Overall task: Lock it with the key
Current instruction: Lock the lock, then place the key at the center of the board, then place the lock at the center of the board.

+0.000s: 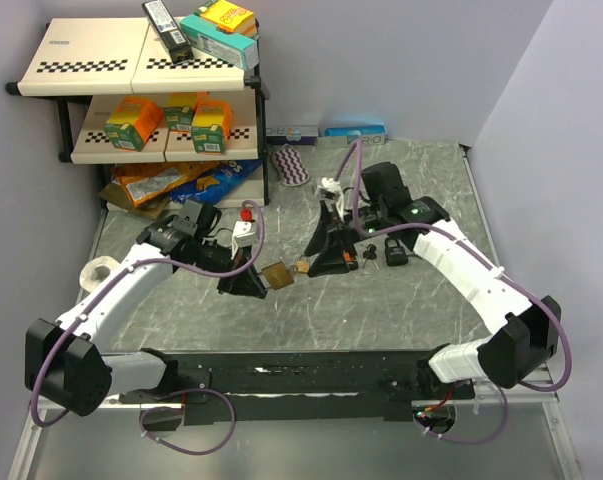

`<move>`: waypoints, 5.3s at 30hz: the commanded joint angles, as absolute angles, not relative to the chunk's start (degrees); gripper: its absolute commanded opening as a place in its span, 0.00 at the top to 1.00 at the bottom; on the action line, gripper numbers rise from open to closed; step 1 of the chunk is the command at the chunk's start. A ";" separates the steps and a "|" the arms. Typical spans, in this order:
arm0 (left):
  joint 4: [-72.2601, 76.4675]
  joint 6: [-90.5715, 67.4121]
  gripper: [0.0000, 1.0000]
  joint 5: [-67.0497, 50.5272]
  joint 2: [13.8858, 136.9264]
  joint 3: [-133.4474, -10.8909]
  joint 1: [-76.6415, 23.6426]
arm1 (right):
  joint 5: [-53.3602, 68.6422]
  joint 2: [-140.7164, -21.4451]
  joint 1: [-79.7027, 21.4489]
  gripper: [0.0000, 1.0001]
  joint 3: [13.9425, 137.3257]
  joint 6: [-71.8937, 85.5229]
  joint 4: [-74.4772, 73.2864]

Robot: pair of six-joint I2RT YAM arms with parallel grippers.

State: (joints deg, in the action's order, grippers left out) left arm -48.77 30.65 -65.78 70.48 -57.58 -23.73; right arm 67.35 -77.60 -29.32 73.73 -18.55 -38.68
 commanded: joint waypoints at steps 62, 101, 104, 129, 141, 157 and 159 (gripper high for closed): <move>-11.17 2.03 0.99 -68.55 59.15 -42.72 -1.05 | 34.90 -111.26 -39.82 1.00 73.12 9.58 -5.98; -58.08 62.70 0.99 -55.30 66.35 -55.10 -4.48 | 45.70 -89.68 -35.86 0.00 74.98 -12.72 -25.74; -61.16 68.97 0.99 -52.74 67.41 -56.16 -7.54 | 49.12 -85.80 -35.95 0.00 72.86 -15.37 -26.54; -70.05 65.66 0.99 -63.54 79.45 -68.20 -17.14 | 52.21 -88.59 -44.03 0.19 70.22 -4.48 -14.33; -70.31 63.02 0.96 -65.74 80.94 -69.17 -17.14 | 53.26 -89.47 -44.38 1.00 70.05 -4.22 -12.83; -30.75 1.02 0.02 -69.27 70.68 -63.13 2.89 | 43.00 -77.26 -33.22 1.00 69.07 3.25 -11.95; -24.47 -15.06 0.04 -67.42 66.72 -60.66 3.51 | 41.14 -75.24 -33.13 1.00 69.96 3.60 -11.87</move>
State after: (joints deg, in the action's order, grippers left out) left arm -43.94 18.13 -67.02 74.30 -63.99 2.15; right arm 43.64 -83.77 -32.97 66.81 0.99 -16.53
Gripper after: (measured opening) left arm 0.967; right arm 0.270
